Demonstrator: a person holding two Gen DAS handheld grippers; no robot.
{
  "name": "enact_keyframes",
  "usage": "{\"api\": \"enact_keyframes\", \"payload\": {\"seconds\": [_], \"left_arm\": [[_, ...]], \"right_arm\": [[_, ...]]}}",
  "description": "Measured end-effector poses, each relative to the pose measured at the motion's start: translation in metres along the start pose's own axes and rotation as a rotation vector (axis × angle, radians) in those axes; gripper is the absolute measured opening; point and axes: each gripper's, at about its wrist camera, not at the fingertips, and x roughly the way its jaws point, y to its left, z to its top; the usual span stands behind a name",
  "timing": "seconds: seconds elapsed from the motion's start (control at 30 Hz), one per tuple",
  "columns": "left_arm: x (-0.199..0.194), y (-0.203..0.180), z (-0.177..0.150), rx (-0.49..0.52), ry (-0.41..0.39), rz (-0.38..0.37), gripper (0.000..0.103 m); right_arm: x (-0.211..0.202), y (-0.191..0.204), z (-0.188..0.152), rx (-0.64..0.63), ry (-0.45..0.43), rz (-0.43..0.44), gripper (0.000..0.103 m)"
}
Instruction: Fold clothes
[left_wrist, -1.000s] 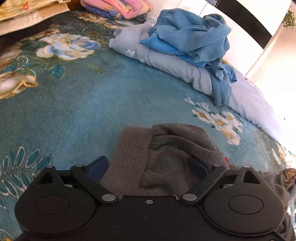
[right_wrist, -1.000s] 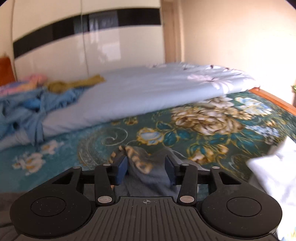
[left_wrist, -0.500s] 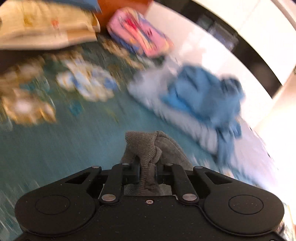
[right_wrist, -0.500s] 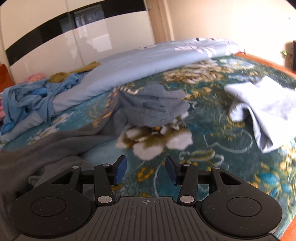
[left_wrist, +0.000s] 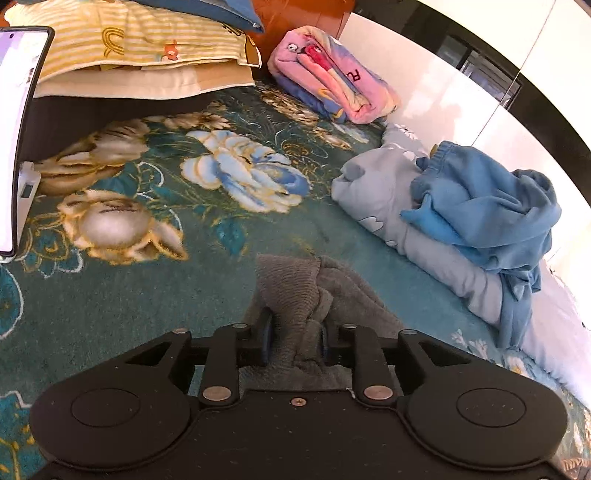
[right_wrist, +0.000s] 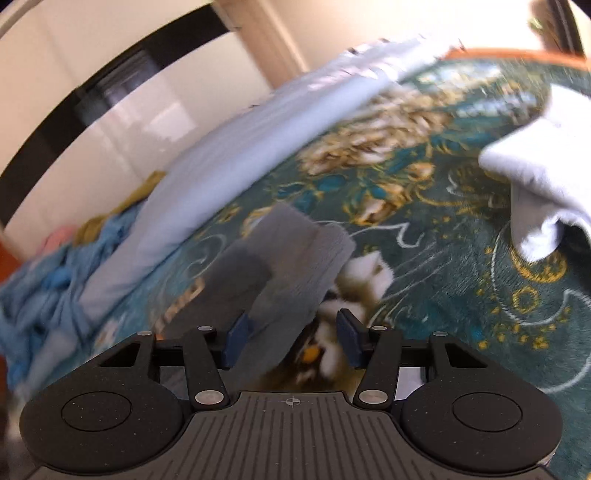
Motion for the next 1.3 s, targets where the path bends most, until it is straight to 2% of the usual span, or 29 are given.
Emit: {"api": "enact_keyframes", "payload": {"seconds": [0.17,0.27,0.33,0.37,0.4,0.5,0.57,0.63,0.73,0.77,0.8,0.87,0.97,1.03,1.1,1.17,1.23,1.27,1.3], "left_arm": [[0.004,0.004,0.002,-0.070,0.004,-0.008,0.023],[0.007,0.003,0.002,-0.074,0.010,-0.001,0.023],[0.008,0.001,0.001,-0.071,0.011,0.004,0.023],[0.008,0.000,0.001,-0.071,0.011,0.005,0.023],[0.008,0.000,0.001,-0.071,0.011,0.005,0.023],[0.009,-0.002,-0.001,-0.066,0.009,-0.001,0.023],[0.010,-0.004,-0.001,-0.069,0.004,-0.003,0.019],[0.007,-0.006,0.004,-0.077,-0.012,-0.019,0.017],[-0.002,-0.009,0.011,-0.078,-0.053,-0.067,0.017],[-0.005,-0.009,0.012,-0.073,-0.062,-0.076,0.018],[-0.005,-0.009,0.012,-0.063,-0.061,-0.069,0.021],[0.003,-0.007,0.009,-0.059,-0.036,-0.035,0.021],[0.016,-0.001,0.001,-0.093,-0.008,-0.019,0.022],[0.020,-0.007,-0.002,-0.054,-0.004,-0.004,0.022],[0.023,-0.013,-0.001,-0.010,0.006,0.016,0.025],[0.022,-0.014,0.002,0.001,0.026,0.021,0.028],[0.018,-0.013,0.005,0.000,0.047,0.023,0.040],[0.015,-0.012,0.006,0.002,0.056,0.027,0.047],[0.011,-0.010,0.007,0.005,0.063,0.031,0.050]], "right_arm": [[0.025,-0.018,0.013,0.216,0.001,0.062,0.052],[0.044,-0.025,0.024,0.308,0.008,0.099,0.052],[0.056,-0.022,0.034,0.321,0.028,0.105,0.045],[0.061,-0.021,0.038,0.325,0.043,0.114,0.026],[0.066,-0.018,0.041,0.334,0.064,0.126,0.012],[0.076,0.000,0.048,0.287,0.110,0.149,0.009],[0.078,0.014,0.061,0.250,0.113,0.182,0.009],[0.071,0.028,0.079,0.226,0.061,0.267,0.009],[0.046,0.048,0.104,0.127,-0.099,0.442,0.009],[0.038,0.051,0.109,0.079,-0.146,0.475,0.009],[0.035,0.051,0.113,0.049,-0.169,0.473,0.009],[0.042,0.046,0.116,0.024,-0.164,0.393,0.009],[0.078,0.026,0.106,0.018,-0.061,0.212,0.009],[0.098,0.015,0.095,0.005,-0.002,0.123,0.009],[0.109,-0.001,0.086,0.055,0.043,0.100,0.011],[0.107,-0.013,0.084,0.111,0.047,0.095,0.016],[0.099,-0.017,0.083,0.119,0.046,0.083,0.027],[0.091,-0.015,0.084,0.097,0.036,0.067,0.035],[0.082,-0.013,0.085,0.076,0.024,0.059,0.052]]}}
